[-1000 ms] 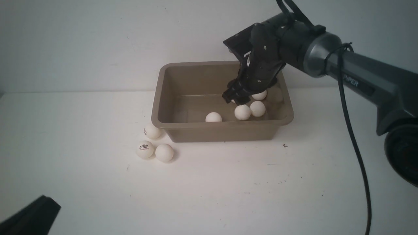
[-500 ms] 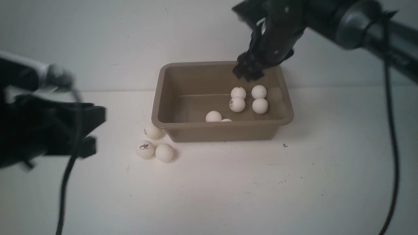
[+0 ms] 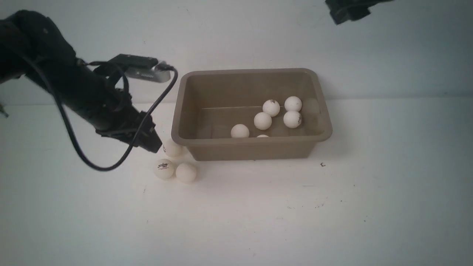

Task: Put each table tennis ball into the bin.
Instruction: Use the left arm to clamp the table tennis ball closest to it

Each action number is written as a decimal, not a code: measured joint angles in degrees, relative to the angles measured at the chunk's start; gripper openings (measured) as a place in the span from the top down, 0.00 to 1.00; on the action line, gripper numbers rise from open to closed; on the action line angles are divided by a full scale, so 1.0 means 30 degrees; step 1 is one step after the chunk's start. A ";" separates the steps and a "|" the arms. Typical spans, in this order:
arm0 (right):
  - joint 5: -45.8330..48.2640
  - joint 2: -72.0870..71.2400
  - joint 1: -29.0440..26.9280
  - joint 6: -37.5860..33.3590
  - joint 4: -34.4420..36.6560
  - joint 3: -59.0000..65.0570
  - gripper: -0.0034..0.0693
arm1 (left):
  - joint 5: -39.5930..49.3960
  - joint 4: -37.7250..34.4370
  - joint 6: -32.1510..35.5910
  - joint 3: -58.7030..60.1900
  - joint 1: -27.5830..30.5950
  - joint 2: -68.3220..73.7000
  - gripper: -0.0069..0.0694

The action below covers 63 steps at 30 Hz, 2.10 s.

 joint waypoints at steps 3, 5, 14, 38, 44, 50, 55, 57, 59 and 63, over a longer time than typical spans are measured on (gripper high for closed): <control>0.0061 -0.0267 -0.0443 -0.0008 0.0305 0.0000 0.35 | -0.0002 0.0027 -0.0151 -0.0563 -0.0099 0.0210 0.43; 0.0125 -0.0542 -0.0981 -0.0047 0.0671 0.0000 0.35 | -0.0045 0.0128 -0.0266 -0.0701 -0.0502 0.0251 0.43; 0.0164 -0.0668 -0.1389 -0.0053 0.0926 0.0000 0.35 | -0.1335 0.2427 -0.1338 -0.0701 -0.2755 0.0273 0.43; 0.0309 -0.3233 -0.1410 -0.0550 0.2285 0.0000 0.35 | -0.2595 0.3826 -0.2366 -0.0701 -0.3615 0.2348 0.43; 0.0309 -0.3233 -0.1410 -0.0550 0.2293 0.0000 0.35 | -0.2684 0.3806 -0.2366 -0.0701 -0.3630 0.3054 0.43; 0.0309 -0.3233 -0.1410 -0.0550 0.2355 0.0000 0.35 | -0.3071 0.3757 -0.2366 -0.0701 -0.3630 0.3467 0.43; 0.0309 -0.3233 -0.1410 -0.0550 0.2355 0.0000 0.35 | -0.3114 0.3707 -0.2366 -0.0701 -0.3630 0.3878 0.43; 0.0309 -0.3233 -0.1410 -0.0550 0.2355 0.0000 0.35 | -0.3150 0.3682 -0.2366 -0.0701 -0.3630 0.4094 0.43; 0.0309 -0.3233 -0.1410 -0.0550 0.2355 0.0000 0.35 | -0.3199 0.3627 -0.2366 -0.0701 -0.3630 0.4244 0.43; 0.0309 -0.3233 -0.1410 -0.0550 0.2416 0.0000 0.35 | -0.3401 0.3286 -0.2346 -0.0701 -0.3630 0.4508 0.43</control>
